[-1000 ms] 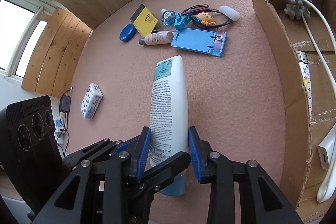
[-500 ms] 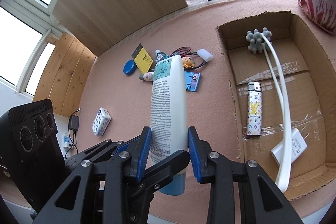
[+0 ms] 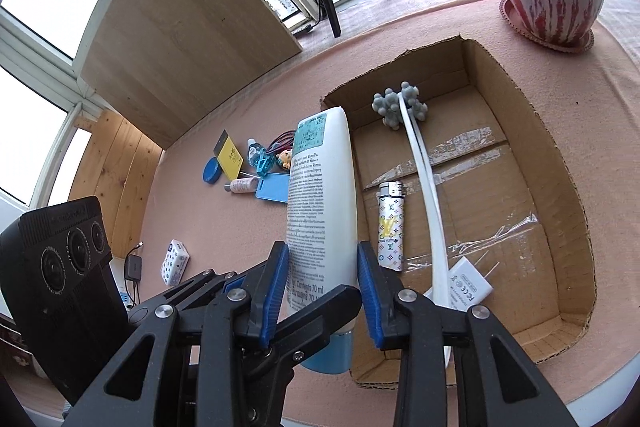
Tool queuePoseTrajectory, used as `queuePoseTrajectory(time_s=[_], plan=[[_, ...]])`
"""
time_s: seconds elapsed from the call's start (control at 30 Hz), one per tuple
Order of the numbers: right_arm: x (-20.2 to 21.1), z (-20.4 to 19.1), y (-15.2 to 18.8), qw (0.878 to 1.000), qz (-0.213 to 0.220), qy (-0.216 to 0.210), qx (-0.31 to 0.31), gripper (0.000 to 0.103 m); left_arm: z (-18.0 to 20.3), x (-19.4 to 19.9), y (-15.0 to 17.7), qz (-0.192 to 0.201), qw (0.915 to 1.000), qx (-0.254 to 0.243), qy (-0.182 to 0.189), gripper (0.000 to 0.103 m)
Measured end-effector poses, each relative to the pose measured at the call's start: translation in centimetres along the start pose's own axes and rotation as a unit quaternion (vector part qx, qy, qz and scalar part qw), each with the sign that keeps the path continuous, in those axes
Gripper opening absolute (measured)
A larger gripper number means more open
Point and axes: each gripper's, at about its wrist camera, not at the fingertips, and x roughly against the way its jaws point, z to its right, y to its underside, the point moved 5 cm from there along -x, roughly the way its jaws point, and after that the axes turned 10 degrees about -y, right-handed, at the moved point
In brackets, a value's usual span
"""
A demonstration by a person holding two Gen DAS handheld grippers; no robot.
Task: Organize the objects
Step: 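Carry the white lotion tube with the right gripper over the cardboard box, then lower the tube into the box and open the right gripper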
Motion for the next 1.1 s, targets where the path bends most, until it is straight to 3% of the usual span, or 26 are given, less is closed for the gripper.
queuePoseTrajectory(time_s=[0.37, 0.43, 0.47, 0.5, 0.57, 0.63, 1.1], plan=[[1.7, 3.2, -0.6, 1.000, 0.011, 0.008, -0.020, 0.032, 2.3, -2.4, -0.8, -0.011, 0.9998, -0.016, 0.009, 0.053], [1.8, 3.5, -0.7, 1.000, 0.014, 0.007, -0.022, 0.032, 2.6, -2.6, -0.6, -0.019, 0.9996, -0.015, 0.013, 0.061], [1.8, 3.6, -0.8, 1.000, 0.016, 0.007, -0.021, 0.033, 2.5, -2.9, -0.5, -0.025, 0.9995, -0.013, 0.010, 0.077], [1.9, 3.8, -0.8, 0.999, 0.023, 0.014, -0.018, 0.033, 2.4, -3.0, -0.4, -0.024, 0.9996, -0.014, 0.006, 0.083], [2.1, 4.4, -1.0, 0.999, 0.035, 0.032, -0.021, 0.047, 2.4, -3.0, -0.3, -0.022, 0.9996, -0.020, 0.001, 0.083], [2.5, 4.9, -1.2, 0.998, 0.049, 0.042, -0.027, 0.052, 2.1, -2.9, -0.3, -0.020, 0.9996, -0.020, -0.005, 0.083], [1.7, 4.0, -1.6, 0.998, 0.051, 0.040, -0.020, 0.053, -1.9, -1.1, 0.3, -0.011, 0.9996, 0.012, -0.024, 0.083]])
